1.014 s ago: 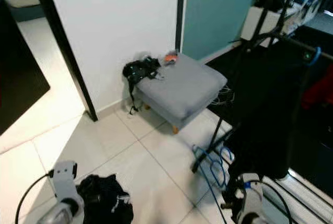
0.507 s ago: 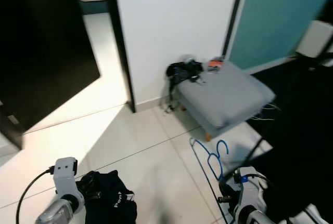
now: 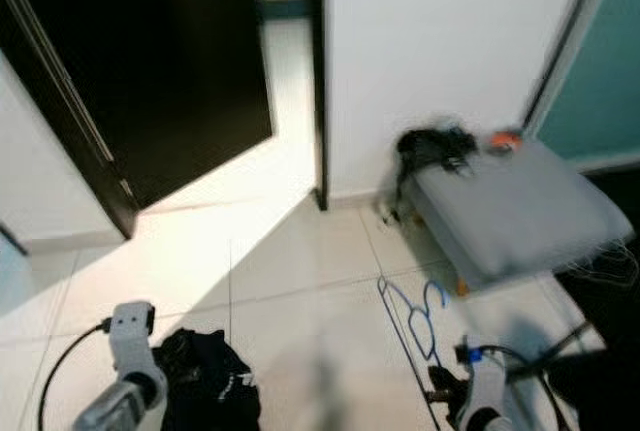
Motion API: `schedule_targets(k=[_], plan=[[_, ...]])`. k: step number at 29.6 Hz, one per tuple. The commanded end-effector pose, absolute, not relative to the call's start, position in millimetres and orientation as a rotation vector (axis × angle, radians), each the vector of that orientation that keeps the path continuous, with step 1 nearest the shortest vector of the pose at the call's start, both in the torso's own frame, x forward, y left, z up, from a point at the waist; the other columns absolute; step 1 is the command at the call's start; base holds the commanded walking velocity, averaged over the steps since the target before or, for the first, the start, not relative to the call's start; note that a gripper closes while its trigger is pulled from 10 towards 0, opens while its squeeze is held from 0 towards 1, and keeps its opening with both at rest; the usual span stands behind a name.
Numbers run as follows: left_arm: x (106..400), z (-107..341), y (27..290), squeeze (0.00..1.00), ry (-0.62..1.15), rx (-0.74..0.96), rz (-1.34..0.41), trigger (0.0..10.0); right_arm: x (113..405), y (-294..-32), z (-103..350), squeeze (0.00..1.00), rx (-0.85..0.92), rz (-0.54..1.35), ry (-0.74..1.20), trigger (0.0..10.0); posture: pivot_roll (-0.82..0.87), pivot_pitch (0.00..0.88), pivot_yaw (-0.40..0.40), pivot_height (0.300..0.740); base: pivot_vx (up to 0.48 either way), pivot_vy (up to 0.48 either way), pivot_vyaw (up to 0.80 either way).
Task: Hang hanger
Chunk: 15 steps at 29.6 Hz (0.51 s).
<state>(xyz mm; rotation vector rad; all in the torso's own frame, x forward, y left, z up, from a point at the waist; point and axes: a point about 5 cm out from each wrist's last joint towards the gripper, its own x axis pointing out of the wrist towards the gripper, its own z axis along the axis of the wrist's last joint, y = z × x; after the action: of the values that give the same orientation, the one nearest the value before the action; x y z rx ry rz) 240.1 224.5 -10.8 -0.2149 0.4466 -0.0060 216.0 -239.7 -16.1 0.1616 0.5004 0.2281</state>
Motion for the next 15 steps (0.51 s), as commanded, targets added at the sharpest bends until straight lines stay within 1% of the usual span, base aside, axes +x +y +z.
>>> schedule_targets(k=[1,15], plan=[[237.9,-12.8,223.6,0.0,0.453,-0.208,-0.014,10.0,205.9,-242.6,-22.8,0.0,0.169,0.216,0.537,10.0,-0.02,0.102,-0.051,0.74,0.0,0.0,0.77],[237.1,-14.0,224.0,0.0,0.458,-0.208,-0.015,10.0,204.9,-242.0,-23.0,0.0,0.17,0.223,0.535,10.0,-0.02,0.094,-0.045,0.74,0.0,0.0,0.77]])
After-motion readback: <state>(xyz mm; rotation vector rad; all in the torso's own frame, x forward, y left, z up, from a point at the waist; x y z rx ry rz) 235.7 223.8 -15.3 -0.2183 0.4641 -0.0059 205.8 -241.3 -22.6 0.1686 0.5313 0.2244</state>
